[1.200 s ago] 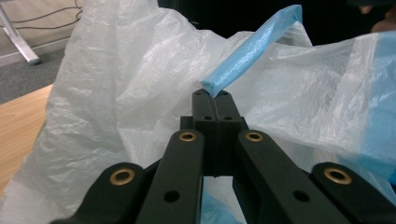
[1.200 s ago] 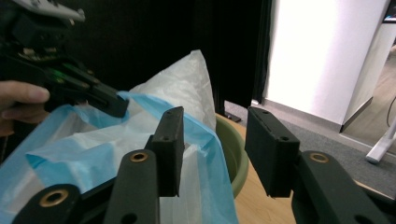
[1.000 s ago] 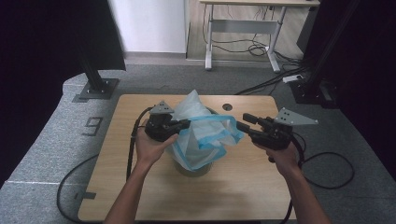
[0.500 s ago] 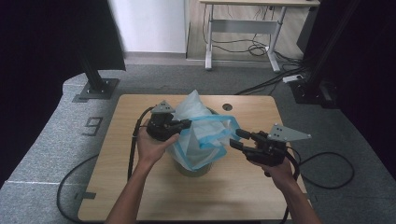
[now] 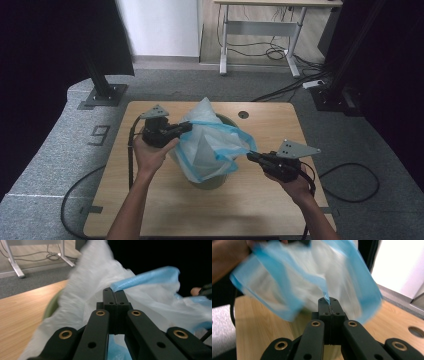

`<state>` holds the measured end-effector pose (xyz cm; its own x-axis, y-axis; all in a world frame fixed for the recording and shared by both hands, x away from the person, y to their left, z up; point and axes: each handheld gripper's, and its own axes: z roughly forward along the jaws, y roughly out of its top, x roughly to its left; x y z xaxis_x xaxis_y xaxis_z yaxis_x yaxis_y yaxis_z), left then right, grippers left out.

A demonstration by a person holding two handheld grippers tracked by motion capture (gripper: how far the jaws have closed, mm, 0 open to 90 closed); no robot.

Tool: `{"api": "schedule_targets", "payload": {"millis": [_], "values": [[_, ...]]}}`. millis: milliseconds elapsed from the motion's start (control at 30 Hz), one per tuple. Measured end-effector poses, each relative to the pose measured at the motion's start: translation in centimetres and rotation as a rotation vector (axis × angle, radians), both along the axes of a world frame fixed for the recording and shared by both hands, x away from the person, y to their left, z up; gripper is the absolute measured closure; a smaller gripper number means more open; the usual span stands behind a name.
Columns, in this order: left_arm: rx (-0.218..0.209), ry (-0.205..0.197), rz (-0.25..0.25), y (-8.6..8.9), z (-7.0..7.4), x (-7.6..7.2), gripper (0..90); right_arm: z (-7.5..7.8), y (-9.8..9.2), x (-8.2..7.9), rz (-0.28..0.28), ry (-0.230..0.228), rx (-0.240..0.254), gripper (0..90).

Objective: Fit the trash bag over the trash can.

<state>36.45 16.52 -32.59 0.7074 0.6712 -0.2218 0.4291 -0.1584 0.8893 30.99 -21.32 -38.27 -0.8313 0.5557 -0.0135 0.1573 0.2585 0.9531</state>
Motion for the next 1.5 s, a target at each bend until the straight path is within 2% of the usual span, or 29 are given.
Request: {"api": "schedule_targets", "payload": {"millis": [67, 200, 333, 467, 633, 700, 767, 833, 933, 1067, 1200, 1300, 1400, 1500], "values": [[-0.022, 0.003, 0.003, 1.0, 0.0, -0.2, 90.0, -0.7, -0.5, -0.1, -0.002, 0.013, -0.008, 88.8], [-0.015, 0.002, 0.010, 2.3, -0.4, -1.0, 90.0, -2.3, -1.3, -0.7, 0.000, 0.030, -0.008, 88.8], [0.007, 0.008, 0.001, 2.5, -1.4, -1.6, 90.0, -4.0, -1.4, -1.0, 0.007, 0.033, -0.014, 88.8], [0.026, 0.011, -0.013, 2.5, -2.6, -1.8, 90.0, -5.7, -0.9, -0.9, 0.002, 0.016, -0.056, 88.8], [0.041, 0.020, -0.020, 2.2, -3.3, -1.7, 90.0, -7.0, -0.8, 0.2, -0.027, 0.041, -0.012, 87.6], [0.041, 0.016, -0.022, 2.2, -3.2, -1.7, 90.0, -7.1, -0.9, 0.6, -0.035, 0.041, -0.005, 81.8], [0.043, 0.008, -0.019, 2.1, -2.9, -1.8, 90.0, -6.9, -1.2, 0.7, -0.016, 0.048, 0.040, 69.1], [0.048, -0.001, -0.015, 2.1, -2.7, -1.9, 90.0, -6.1, -2.1, 0.6, 0.006, 0.053, 0.111, 61.0], [0.057, -0.012, -0.011, 2.1, -2.4, -2.1, 90.0, -4.5, -3.7, -0.1, 0.015, 0.022, 0.184, 56.9], [0.060, -0.018, -0.010, 2.1, -2.2, -2.3, 90.0, -2.5, -5.4, -0.3, -0.012, -0.011, 0.225, 54.9], [0.058, -0.019, -0.013, 1.8, -2.2, -2.3, 90.0, -1.1, -5.7, 0.5, -0.033, -0.016, 0.242, 54.4], [0.057, -0.018, -0.016, 1.4, -2.1, -2.3, 90.0, -0.5, -4.7, 1.4, -0.038, -0.013, 0.217, 53.2], [0.056, -0.020, -0.019, 1.1, -1.9, -2.2, 90.0, -0.8, -2.8, 1.7, -0.019, 0.006, 0.183, 50.0], [0.052, -0.026, -0.016, 1.0, -1.7, -2.2, 90.0, -1.9, -1.2, 1.7, -0.001, 0.028, 0.137, 47.3]]}}
